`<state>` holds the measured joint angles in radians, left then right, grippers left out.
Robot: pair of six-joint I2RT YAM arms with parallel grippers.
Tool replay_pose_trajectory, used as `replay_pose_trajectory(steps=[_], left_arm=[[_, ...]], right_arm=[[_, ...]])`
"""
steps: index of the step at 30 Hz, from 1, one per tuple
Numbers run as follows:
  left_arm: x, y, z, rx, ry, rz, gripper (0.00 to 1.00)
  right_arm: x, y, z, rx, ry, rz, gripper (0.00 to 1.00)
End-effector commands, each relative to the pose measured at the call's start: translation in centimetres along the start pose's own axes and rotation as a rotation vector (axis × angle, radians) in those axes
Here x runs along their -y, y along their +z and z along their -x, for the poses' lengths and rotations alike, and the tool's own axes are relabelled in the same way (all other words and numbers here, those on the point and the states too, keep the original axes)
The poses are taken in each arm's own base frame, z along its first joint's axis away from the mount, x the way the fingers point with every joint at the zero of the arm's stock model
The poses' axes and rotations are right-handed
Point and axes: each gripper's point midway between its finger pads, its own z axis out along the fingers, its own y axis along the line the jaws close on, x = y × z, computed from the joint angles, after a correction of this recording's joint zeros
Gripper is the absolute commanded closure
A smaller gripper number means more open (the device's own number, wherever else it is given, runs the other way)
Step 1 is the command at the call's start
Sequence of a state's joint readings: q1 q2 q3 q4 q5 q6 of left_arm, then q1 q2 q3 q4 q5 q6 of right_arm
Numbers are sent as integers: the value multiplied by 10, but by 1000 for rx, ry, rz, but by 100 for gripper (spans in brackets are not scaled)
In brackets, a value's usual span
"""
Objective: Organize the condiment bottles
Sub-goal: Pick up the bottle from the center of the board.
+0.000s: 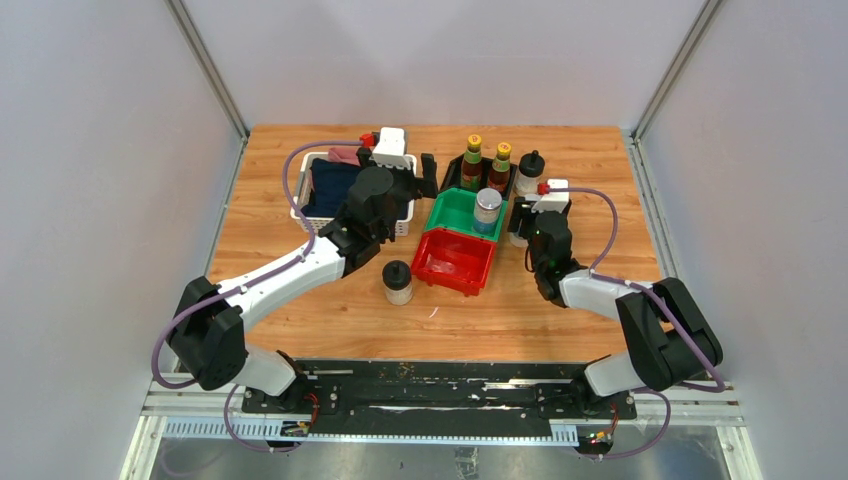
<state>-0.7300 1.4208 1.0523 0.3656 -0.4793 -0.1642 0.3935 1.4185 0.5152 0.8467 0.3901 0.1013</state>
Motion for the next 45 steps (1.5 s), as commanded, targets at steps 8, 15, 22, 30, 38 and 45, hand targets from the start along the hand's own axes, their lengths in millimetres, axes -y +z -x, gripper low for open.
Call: replay_pose_trajectory(steps=[8,15,22,30,38,45], left_arm=[[2,0,-1,16,-3,5,3],[2,0,-1,16,-3,5,3],[2,0,0,18,-3,9,3],[1,0,3,25,-6,14,3],[0,0,6,31,-7,19,4],[0,-1,8,35,-3,21,4]], right_arm=[[9,5,26,69,12,-31,51],[12,4,31,76,6,-47,71],[17,-1,49,100,-1,-65,100],[18,-7,67,129,-1,-62,100],[20,-11,76,145,-1,-65,100],[20,-18,89,155,11,-58,100]])
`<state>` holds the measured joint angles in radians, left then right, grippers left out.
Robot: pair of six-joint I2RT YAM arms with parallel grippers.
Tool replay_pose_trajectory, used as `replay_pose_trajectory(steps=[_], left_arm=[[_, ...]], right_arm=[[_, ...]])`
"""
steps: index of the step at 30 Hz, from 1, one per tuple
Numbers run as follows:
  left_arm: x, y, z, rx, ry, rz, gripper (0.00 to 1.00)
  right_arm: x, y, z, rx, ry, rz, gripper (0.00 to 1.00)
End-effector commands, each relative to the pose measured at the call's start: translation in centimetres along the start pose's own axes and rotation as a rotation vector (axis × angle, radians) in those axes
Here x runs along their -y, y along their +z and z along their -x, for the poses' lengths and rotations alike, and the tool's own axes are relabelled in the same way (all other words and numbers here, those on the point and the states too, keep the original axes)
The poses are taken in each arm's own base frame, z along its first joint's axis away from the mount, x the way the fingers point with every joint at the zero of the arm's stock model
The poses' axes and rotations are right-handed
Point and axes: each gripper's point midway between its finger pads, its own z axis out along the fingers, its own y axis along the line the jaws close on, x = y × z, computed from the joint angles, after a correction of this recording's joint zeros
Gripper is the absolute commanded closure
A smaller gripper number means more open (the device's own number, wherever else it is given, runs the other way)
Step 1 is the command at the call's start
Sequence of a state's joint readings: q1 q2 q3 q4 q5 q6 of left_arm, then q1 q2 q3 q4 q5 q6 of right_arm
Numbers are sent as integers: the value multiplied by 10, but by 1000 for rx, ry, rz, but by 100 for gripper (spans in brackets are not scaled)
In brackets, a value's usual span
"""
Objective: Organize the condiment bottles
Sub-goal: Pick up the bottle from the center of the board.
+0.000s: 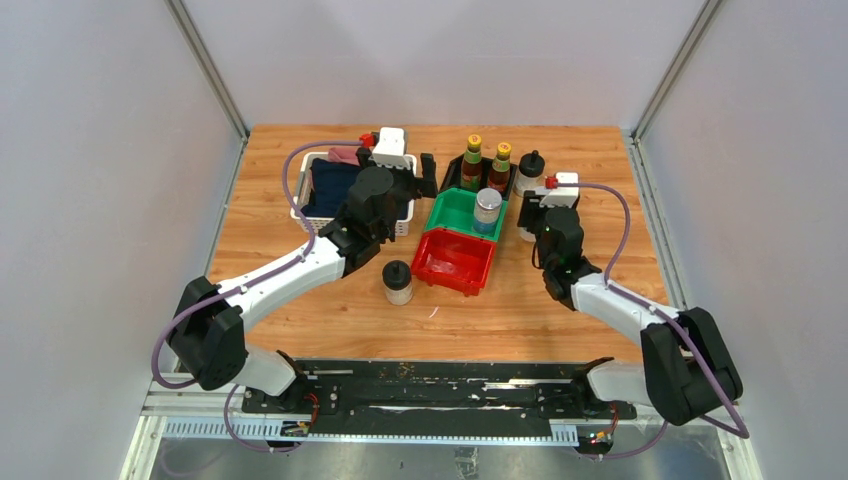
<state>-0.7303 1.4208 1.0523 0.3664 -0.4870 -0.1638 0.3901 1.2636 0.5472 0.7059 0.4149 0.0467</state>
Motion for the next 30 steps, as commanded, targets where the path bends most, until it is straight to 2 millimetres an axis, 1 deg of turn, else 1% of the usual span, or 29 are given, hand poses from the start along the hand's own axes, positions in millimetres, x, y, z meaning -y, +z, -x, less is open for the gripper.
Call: replay_pose_trajectory(steps=[1,14,19,24,30], left_arm=[[0,-1,8,34,-3,15,4],[1,-4,8,35,-7,12,4],[2,-5,9,38,-6,12,4],[1,-8,14,47,-1,14,4],[-4,-10,26,72,19,36,4]], right_arm=[[10,-1,52,113,47,-33,100],[6,-18,92,136,65,2,100],[3,-22,102,135,61,12,100],[-1,-24,111,142,56,30,100],[-10,-26,125,156,43,54,100]])
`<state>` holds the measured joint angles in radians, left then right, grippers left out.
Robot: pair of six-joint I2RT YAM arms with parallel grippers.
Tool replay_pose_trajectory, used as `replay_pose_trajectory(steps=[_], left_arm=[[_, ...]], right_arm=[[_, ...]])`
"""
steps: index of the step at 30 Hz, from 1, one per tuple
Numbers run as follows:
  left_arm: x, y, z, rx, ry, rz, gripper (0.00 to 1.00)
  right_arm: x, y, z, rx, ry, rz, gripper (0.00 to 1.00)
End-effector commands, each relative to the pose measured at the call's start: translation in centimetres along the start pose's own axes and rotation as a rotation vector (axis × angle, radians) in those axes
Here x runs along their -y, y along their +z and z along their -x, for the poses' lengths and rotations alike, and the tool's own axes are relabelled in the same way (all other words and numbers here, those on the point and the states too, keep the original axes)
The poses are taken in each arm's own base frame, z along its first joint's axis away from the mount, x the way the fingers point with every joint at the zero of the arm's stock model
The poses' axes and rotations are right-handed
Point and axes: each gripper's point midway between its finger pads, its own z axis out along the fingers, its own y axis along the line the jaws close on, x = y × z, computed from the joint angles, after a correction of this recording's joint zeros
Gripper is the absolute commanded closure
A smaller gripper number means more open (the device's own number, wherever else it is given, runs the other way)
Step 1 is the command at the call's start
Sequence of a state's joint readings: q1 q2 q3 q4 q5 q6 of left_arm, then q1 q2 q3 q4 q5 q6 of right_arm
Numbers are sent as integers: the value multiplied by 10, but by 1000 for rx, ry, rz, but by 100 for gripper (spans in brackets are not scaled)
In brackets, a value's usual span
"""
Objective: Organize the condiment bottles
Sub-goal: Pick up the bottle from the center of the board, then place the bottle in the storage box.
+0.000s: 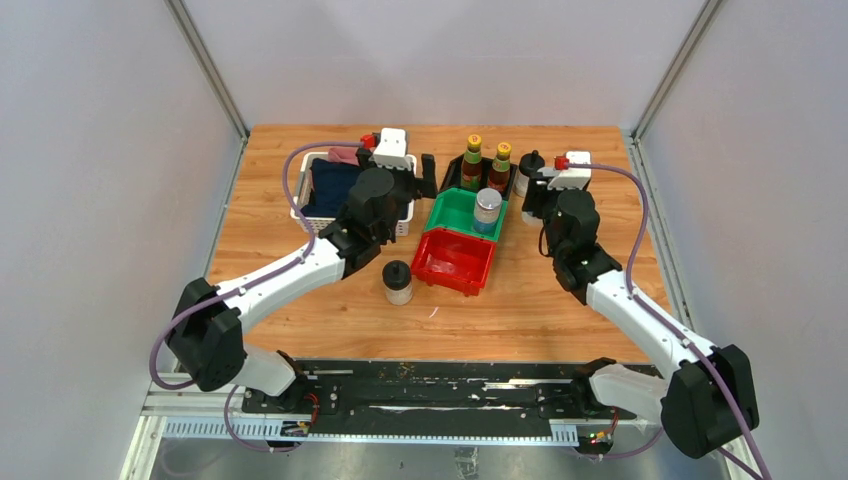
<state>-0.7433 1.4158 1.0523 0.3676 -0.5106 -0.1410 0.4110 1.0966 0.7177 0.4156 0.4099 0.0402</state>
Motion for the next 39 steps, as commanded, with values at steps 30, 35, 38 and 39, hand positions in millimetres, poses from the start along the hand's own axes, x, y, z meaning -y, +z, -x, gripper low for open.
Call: replay_pose_trajectory(steps=[30,35,38,39], left_arm=[[-18,-42,165,294,113,34,1],[-18,-43,173,305,110,31,1],[-17,-43,176,308,114,31,1],[-18,-43,177,310,116,34,1]], right_arm=[[-69,1,101,142,-66,127,100],[-81,5,101,141,-74,144,100],[-87,7,101,140,-79,153,100],[-89,8,101,141,-78,155,100]])
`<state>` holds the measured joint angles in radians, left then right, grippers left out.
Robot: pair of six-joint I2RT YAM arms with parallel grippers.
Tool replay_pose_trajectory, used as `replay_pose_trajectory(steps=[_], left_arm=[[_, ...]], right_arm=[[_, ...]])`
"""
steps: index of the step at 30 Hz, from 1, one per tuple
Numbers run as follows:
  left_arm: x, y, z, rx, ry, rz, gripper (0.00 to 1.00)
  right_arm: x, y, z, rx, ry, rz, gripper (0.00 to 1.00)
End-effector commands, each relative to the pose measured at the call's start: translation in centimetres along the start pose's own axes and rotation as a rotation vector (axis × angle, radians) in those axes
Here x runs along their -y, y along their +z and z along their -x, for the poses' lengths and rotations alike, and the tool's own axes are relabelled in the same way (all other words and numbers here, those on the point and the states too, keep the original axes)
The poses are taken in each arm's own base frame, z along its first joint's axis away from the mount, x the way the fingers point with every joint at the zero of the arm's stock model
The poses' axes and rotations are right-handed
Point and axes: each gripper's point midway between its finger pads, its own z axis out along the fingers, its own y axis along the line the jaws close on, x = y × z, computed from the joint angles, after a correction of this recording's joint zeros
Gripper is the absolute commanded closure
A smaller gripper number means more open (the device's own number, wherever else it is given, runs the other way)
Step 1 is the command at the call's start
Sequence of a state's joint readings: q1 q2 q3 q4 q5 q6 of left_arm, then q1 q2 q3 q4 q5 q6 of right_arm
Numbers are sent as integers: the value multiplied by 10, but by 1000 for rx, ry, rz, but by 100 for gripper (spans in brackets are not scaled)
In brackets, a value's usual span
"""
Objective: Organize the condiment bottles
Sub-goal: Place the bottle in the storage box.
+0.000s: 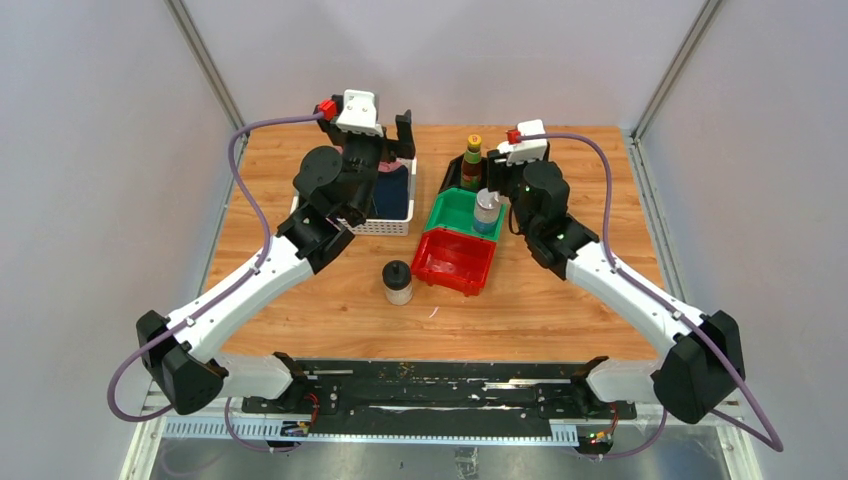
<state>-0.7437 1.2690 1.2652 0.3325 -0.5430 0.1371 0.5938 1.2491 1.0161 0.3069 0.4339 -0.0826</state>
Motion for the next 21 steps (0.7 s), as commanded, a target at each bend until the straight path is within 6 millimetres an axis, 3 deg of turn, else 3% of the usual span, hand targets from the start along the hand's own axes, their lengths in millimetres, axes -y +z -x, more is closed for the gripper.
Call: replay_pose_trajectory(steps=[1,21], left_arm=[[-1,-1,20,29,5,-2,1],[-1,0,22,32,19,-2,1]], right_arm=[[-5,4,40,99,24,-7,100],[-44,21,44,108,26,49,100]])
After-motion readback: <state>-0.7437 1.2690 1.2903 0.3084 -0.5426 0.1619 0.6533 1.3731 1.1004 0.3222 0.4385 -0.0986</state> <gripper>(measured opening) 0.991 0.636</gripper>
